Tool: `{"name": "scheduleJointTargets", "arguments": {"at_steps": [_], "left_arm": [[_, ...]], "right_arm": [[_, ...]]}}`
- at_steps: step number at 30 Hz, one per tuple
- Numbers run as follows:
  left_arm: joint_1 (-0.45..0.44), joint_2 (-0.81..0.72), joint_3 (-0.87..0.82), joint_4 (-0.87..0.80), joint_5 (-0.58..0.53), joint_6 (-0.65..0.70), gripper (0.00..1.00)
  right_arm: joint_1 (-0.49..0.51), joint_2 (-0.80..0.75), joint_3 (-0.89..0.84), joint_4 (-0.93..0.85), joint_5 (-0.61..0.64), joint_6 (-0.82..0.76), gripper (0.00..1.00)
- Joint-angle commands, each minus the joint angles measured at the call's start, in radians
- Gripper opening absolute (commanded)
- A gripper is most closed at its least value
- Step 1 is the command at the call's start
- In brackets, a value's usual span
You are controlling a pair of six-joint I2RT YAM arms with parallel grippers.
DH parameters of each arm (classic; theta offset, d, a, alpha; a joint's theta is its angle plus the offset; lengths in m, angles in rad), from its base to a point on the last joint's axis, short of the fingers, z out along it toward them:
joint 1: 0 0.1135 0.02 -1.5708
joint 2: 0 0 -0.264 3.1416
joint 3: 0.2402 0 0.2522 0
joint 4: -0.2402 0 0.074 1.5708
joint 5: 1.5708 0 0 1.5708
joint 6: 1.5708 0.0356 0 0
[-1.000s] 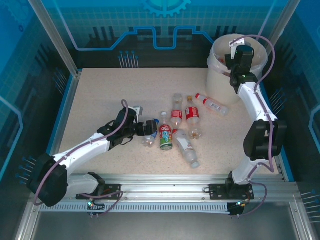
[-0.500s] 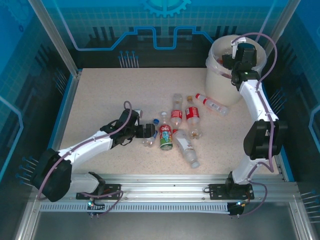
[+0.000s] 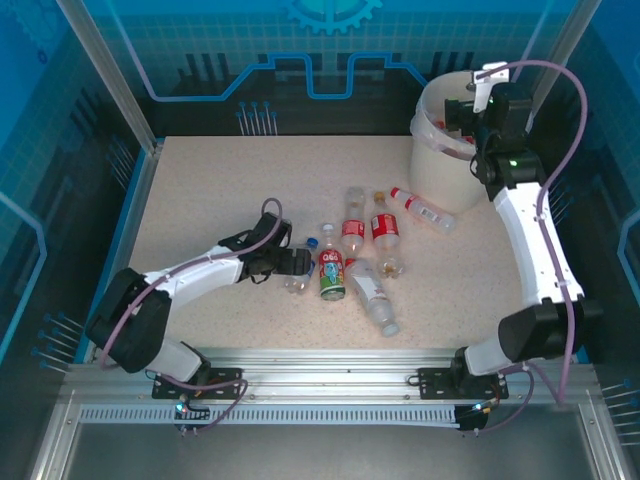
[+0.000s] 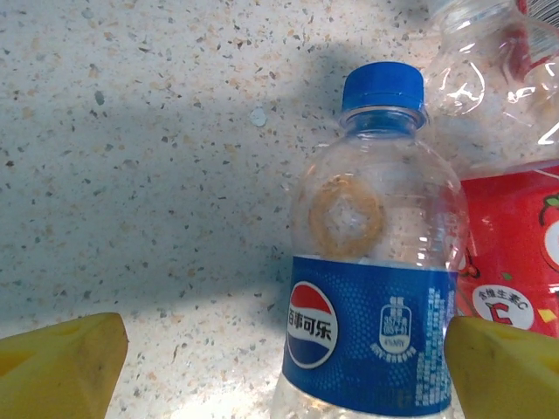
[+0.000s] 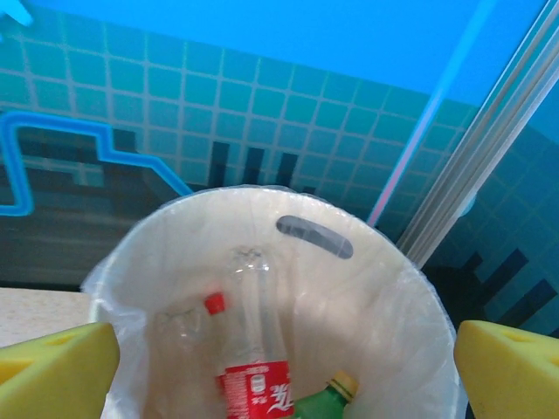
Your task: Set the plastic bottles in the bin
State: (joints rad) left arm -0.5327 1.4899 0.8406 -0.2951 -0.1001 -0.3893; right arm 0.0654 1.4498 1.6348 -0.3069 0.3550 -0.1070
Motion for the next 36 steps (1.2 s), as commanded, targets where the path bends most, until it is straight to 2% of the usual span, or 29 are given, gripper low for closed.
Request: {"name": "scheduleJointTargets", "arguments": {"at_steps": [1, 5, 10, 16, 23, 31, 36], "left_arm": [[0.004, 0.028, 0.034, -0.026, 0.025, 0.024, 0.94], [0.004, 0.051, 0.005, 0.025, 0.105, 0.015, 0.94], [0.001, 0.096, -0.025, 0.041, 0.134, -0.005, 0.91], [-0.001, 0.151, -0.013, 0.017, 0.126, -0.009, 0.80], [-0.003, 0.145, -0.002, 0.017, 0.108, -0.008, 0.66], [-0.002, 0.079, 0.003, -0.010, 0.052, -0.007, 0.63], [-0.002, -0.011, -0.006, 0.050, -0.016, -0.021, 0.61]], "right_arm": [[0.017, -0.074, -0.061, -0.108, -0.097, 0.104, 0.99], [0.025, -0.153, -0.173, -0.127, -0.210, 0.199, 0.99], [0.035, -0.217, -0.256, -0.158, -0.402, 0.339, 0.99], [0.066, -0.310, -0.387, -0.155, -0.466, 0.427, 0.99], [0.071, -0.352, -0.485, -0.159, -0.528, 0.481, 0.99], [0.078, -0.372, -0.539, -0.161, -0.597, 0.501, 0.99], [0.097, -0.371, -0.536, -0.195, -0.701, 0.504, 0.99]]}}
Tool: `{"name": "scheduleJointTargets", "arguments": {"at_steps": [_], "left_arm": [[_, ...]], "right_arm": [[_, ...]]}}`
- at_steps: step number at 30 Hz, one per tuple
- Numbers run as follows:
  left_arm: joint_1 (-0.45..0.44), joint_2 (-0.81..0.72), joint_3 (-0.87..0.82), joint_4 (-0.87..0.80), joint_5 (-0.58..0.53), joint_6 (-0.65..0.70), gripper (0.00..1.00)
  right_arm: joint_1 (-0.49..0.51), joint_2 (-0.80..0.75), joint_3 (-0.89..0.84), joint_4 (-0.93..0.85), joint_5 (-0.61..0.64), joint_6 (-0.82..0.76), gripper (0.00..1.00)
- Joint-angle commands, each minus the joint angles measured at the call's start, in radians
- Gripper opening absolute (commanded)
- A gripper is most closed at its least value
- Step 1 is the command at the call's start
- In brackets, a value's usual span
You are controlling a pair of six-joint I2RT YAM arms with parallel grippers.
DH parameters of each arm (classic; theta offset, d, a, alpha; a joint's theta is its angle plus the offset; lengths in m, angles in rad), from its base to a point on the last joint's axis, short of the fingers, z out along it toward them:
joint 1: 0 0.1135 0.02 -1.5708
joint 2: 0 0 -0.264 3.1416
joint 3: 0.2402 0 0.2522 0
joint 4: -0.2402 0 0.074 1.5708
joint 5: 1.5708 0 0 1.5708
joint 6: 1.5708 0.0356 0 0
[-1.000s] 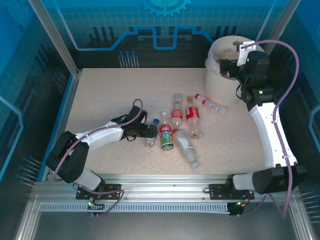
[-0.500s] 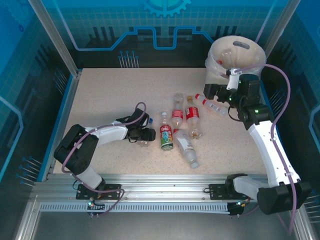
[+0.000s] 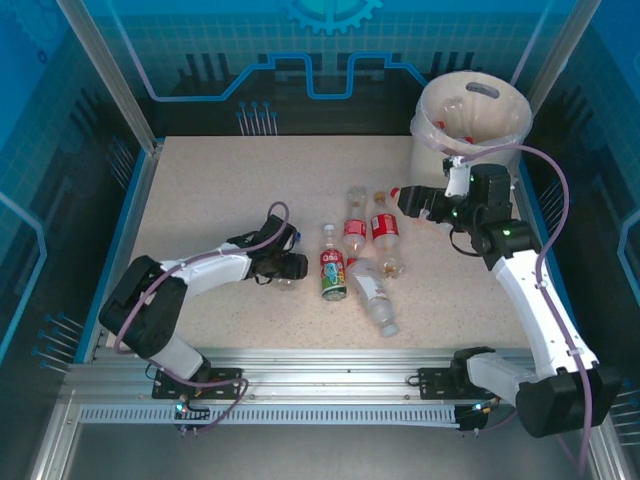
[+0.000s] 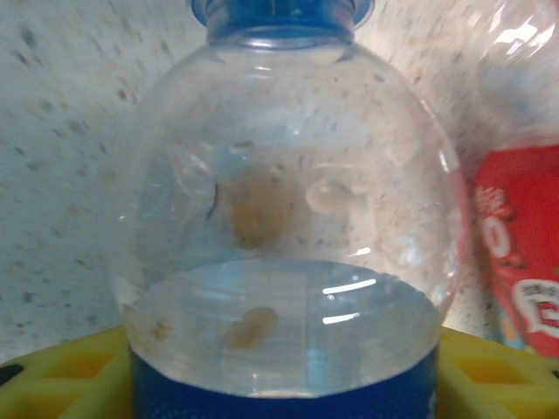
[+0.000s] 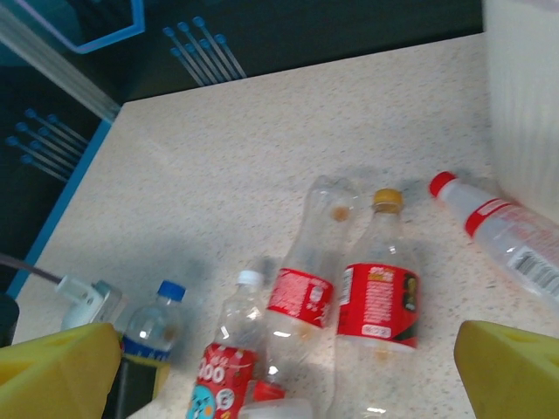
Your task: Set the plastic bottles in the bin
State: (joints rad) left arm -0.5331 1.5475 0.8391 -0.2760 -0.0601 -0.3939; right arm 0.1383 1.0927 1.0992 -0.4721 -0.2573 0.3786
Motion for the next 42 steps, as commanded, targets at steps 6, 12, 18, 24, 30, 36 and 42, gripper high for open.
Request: {"name": "scheduleJointTargets", "arguments": {"at_steps": [6, 12, 18, 24, 30, 36, 42], "left_arm": [[0.000, -0.146, -0.017, 0.133, -0.034, 0.005, 0.59], [-0.007, -0.235, -0.094, 0.329, 0.095, 0.073, 0.59], [-0.006, -0.294, -0.155, 0.488, 0.188, 0.098, 0.59], [-0.018, -0.273, -0.143, 0.552, 0.268, 0.125, 0.60], [-0.041, -0.267, -0.119, 0.565, 0.300, 0.160, 0.60], [-0.053, -0.243, -0.106, 0.590, 0.292, 0.170, 0.60], [-0.054, -0.236, -0.110, 0.614, 0.233, 0.169, 0.61]], "right_arm": [[0.142, 0.051, 0.031, -0.001, -0.134, 0.049, 0.98], [0.236, 0.178, 0.046, 0.117, -0.236, 0.120, 0.97], [0.307, 0.302, 0.070, 0.202, -0.315, 0.166, 0.88], [0.358, 0.405, 0.099, 0.274, -0.394, 0.192, 0.85], [0.368, 0.492, 0.112, 0.353, -0.420, 0.228, 0.85], [0.377, 0.566, 0.127, 0.397, -0.468, 0.258, 0.79], [0.366, 0.560, 0.113, 0.398, -0.441, 0.260, 0.62]]}}
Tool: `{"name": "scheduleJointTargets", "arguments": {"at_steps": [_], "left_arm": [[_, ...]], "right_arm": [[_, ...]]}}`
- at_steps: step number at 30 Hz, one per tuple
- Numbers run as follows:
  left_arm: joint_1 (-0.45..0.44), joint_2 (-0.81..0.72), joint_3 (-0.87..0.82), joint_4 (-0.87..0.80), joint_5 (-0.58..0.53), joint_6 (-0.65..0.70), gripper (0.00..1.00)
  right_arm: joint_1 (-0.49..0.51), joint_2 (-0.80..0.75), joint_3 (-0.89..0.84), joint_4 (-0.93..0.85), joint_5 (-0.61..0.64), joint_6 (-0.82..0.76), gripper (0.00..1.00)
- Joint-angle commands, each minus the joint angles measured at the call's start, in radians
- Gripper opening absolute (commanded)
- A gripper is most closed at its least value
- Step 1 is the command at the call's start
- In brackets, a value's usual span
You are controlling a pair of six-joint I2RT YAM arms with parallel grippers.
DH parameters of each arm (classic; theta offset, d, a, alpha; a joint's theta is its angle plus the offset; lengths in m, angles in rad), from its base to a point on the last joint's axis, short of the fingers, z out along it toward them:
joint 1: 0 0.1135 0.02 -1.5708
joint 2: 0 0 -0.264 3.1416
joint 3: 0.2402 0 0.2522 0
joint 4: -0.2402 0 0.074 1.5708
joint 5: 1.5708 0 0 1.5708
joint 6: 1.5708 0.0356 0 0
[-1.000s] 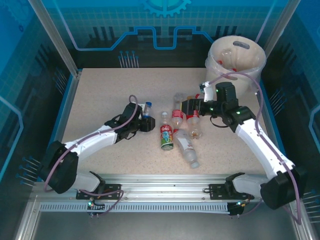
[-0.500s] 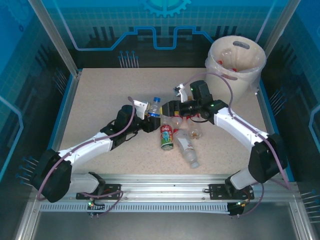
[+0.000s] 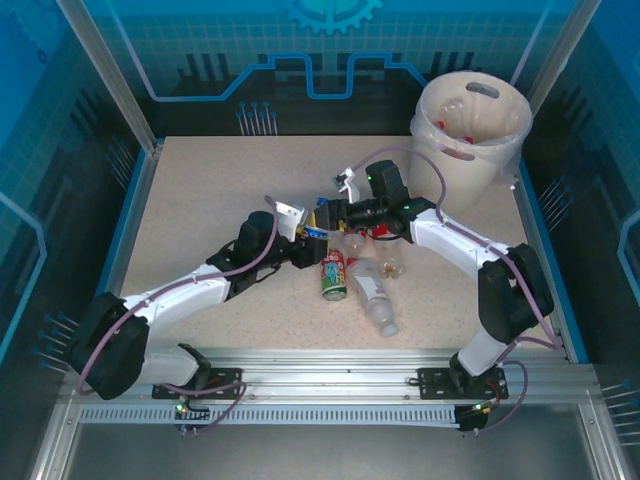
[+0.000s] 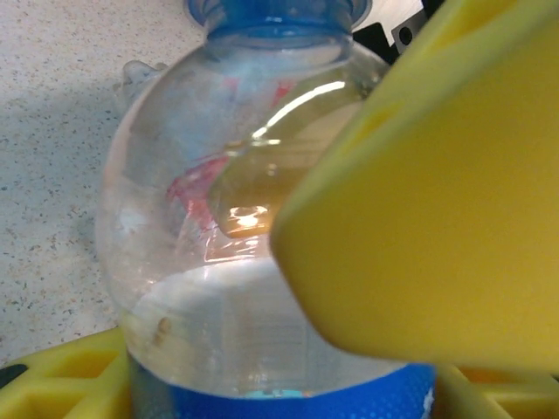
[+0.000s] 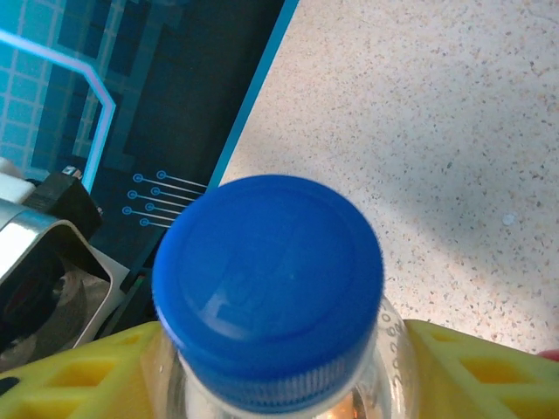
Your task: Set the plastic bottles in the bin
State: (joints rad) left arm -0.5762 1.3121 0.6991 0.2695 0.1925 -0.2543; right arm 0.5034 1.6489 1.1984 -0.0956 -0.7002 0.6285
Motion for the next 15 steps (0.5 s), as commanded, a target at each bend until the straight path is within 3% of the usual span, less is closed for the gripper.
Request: {"name": "scheduleJointTargets", "arguments": {"at_steps": [1, 5, 8, 9, 15], "left_arm": [[-0.012, 0.000, 0.028, 0.072, -0.023, 0.033, 0.63], [-0.012, 0.006, 0.034, 0.076, -0.027, 0.033, 0.74], [-0.012, -0.008, 0.028, 0.071, -0.036, 0.029, 0.96], [-0.012, -0.018, 0.025, 0.063, -0.040, 0.027, 0.99], [-0.012, -0.097, -0.014, -0.011, -0.050, 0.011, 0.99]], "right_arm": [[-0.003, 0.002, 0.013, 0.023, -0.001, 0.010, 0.61], [-0.016, -0.004, 0.012, 0.023, 0.002, 0.010, 0.55], [-0.033, -0.023, 0.020, 0.011, 0.018, -0.001, 0.54], [-0.043, -0.031, 0.030, -0.005, 0.029, -0.015, 0.53], [-0.117, -0.073, 0.215, -0.242, 0.212, -0.216, 0.52]]}}
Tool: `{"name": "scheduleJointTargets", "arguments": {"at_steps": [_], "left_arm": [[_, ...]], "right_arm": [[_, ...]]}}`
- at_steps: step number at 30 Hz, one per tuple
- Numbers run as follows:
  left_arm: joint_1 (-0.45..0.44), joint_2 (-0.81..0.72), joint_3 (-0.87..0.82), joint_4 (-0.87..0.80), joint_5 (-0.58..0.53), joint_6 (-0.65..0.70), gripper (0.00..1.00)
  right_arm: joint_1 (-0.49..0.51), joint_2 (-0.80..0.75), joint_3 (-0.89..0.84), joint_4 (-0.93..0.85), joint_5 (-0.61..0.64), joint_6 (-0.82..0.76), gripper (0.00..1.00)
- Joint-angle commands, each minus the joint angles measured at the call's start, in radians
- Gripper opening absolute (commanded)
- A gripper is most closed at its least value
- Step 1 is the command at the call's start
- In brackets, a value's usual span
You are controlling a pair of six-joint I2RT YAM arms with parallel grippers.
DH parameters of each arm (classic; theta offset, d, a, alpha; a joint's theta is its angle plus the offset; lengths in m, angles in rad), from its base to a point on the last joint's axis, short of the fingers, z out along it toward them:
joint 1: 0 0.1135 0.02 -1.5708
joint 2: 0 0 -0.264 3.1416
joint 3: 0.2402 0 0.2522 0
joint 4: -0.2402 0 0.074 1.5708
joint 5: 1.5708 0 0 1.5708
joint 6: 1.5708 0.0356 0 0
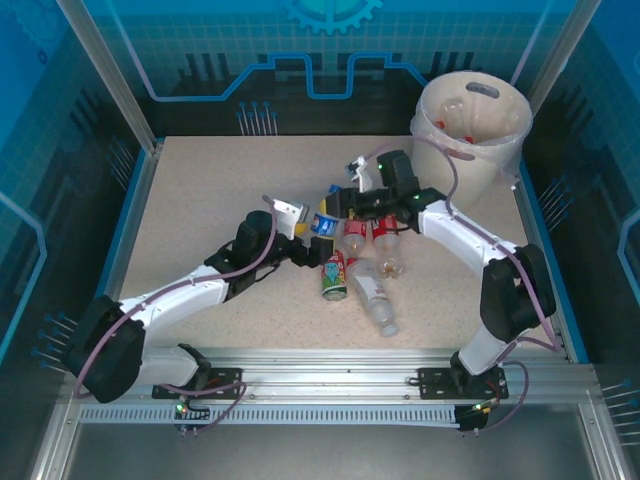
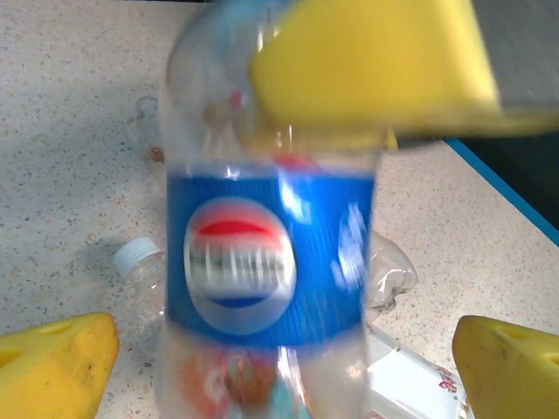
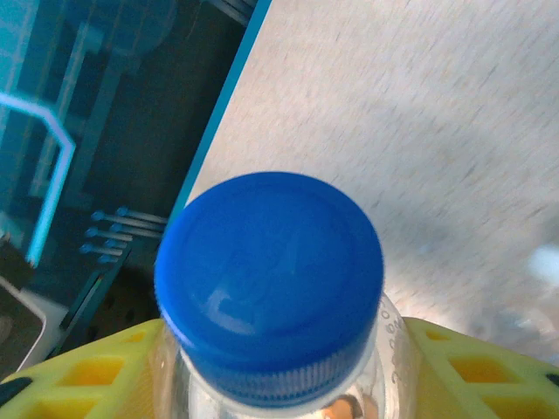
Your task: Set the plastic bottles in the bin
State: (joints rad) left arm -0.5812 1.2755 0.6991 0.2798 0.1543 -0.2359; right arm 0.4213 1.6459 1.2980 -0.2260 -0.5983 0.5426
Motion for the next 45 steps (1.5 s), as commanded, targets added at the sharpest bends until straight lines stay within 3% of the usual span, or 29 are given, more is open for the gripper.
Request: {"name": "scheduleJointTargets", "arguments": {"at_steps": [1, 8, 15, 20, 27, 37, 45], "left_arm": [[-0.007, -0.075, -0.024, -0.035, -0.015, -0.015, 0.99], [-0.006, -0.075, -0.068, -0.108, -0.077, -0.076, 0.99], [-0.007, -0.004, -0.044, -0.089, -0.095, -0.132, 0.97], [-0.008, 0.076, 0.031, -0.194, -0.130, -0.149, 0.96], [-0.025, 0.146, 0.086, -0.316, -0.165, -0.135, 0.96], [-0.033, 0.133, 0.097, -0.369, -0.178, -0.114, 0.96], [-0.034, 0.104, 0.074, -0.354, -0.191, -0.129, 0.95]], "right_arm": [[-0.044, -0.080, 0.160, -0.158, 0.166, -0.173, 0.52], [-0.170, -0.103, 0.406, -0.230, 0.363, -0.305, 0.46], [-0.252, -0.095, 0.590, -0.201, 0.664, -0.469, 0.41], [-0.260, -0.067, 0.635, -0.125, 0.940, -0.664, 0.38], [-0.271, -0.006, 0.576, 0.001, 1.123, -0.865, 0.34], [-0.308, 0.021, 0.424, 0.054, 1.150, -0.836, 0.33], [-0.362, 0.105, 0.416, 0.029, 1.131, -0.786, 0.34]]}}
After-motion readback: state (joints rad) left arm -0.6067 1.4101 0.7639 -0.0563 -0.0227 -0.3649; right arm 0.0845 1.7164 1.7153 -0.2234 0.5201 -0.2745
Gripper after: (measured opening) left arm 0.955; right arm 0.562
